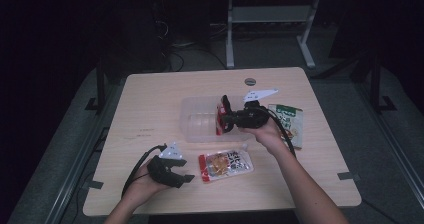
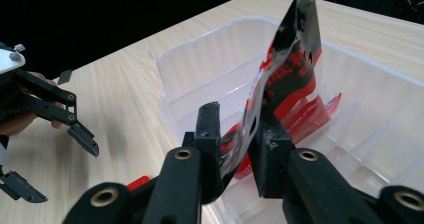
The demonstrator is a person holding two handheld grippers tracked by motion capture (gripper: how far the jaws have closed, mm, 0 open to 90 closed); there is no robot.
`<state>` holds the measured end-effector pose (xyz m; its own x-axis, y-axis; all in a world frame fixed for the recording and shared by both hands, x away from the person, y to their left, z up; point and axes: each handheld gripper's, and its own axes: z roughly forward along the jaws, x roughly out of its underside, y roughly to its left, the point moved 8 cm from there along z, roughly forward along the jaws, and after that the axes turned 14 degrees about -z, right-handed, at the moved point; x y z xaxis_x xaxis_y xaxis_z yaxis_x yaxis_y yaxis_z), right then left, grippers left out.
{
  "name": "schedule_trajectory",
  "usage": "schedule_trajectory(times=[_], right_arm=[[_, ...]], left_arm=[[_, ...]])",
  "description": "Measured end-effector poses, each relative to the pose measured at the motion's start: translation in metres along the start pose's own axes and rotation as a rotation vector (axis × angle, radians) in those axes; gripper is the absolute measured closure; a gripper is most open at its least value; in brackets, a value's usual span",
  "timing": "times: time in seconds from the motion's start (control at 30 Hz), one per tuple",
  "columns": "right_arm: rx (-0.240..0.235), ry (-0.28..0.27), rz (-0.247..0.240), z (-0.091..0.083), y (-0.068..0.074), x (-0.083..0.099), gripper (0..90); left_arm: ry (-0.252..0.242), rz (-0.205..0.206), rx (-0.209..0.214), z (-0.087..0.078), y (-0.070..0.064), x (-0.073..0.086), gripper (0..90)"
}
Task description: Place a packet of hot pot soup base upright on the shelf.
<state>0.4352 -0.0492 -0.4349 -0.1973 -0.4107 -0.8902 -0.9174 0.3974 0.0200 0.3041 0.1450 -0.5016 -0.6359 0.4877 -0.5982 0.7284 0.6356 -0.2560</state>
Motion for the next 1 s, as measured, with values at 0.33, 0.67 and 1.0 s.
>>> schedule_trajectory(times=[0.33,0.67,1.0], right_arm=[[0.014,-0.005,0.011,-0.005,0.001,-0.003,53.4],[0.010,-0.006,-0.006,-0.016,0.011,-0.011,40.4],[0.000,-0.001,-0.025,-0.028,0.023,-0.015,38.1]], left_arm=[[0.011,0.012,-0.002,-0.001,0.002,0.001,36.7],[0.002,0.011,-0.002,-0.001,0.002,0.000,36.7],[0.005,0.015,-0.001,-0.002,0.002,0.000,36.7]])
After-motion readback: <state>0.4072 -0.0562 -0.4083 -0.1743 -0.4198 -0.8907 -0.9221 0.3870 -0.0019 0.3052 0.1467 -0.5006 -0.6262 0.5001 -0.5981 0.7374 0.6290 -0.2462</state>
